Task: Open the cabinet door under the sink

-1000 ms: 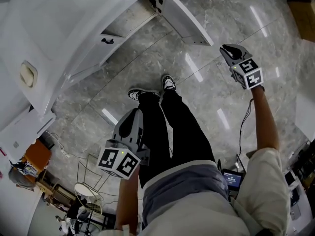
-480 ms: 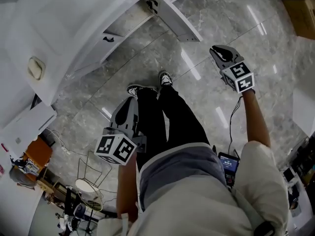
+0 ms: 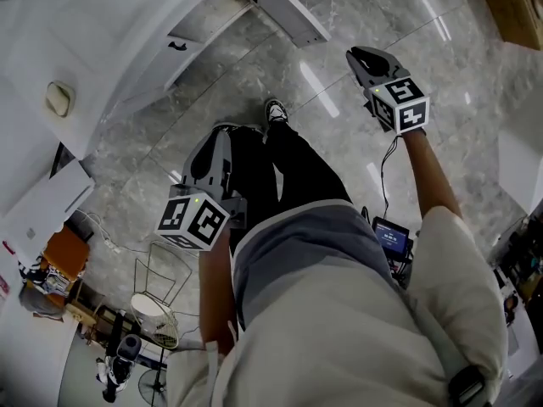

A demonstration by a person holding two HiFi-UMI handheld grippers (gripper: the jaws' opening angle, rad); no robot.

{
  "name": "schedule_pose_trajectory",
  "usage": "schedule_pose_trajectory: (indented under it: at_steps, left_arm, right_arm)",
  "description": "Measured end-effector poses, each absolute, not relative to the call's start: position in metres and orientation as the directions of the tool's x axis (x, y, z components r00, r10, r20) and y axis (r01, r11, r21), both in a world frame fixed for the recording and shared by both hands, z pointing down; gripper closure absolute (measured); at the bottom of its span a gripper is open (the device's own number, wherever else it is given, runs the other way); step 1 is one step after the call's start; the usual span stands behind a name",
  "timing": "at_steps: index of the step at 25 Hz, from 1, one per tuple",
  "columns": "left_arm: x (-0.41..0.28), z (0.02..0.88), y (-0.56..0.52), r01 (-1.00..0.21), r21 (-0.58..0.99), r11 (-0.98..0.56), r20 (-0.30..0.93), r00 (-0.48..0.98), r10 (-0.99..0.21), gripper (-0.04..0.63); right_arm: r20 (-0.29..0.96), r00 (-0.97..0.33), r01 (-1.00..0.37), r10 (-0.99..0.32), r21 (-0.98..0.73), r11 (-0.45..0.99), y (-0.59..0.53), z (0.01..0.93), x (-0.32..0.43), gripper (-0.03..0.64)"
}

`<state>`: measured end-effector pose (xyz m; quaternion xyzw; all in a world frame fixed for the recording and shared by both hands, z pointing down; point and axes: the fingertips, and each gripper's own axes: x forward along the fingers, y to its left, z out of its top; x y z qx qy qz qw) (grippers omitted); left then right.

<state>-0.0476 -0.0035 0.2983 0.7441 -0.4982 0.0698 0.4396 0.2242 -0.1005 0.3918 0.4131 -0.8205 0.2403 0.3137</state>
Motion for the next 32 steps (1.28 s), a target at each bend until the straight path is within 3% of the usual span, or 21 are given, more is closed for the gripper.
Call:
schedule_pose_trajectory:
  at_steps: [10,32]
  left_arm:
    - [-0.05,0.273,-0.001,-0.782,0.614,-0.108,0.499,0.491,-0.714,0.595]
    - [-0.077,0.21,0.025,-0.874,0.47,-0.125,0.448,0.359,-0.819,0.595]
  right_arm:
    - [0.689,-0.503,-0.793,-0.522,-0.128,0.596,-0.08,0.349,0.189,0.574]
    - [0.562,-0.662,-0.684,-0.496,-0.183,0.706,-0.034,0.228,0.107,0.584]
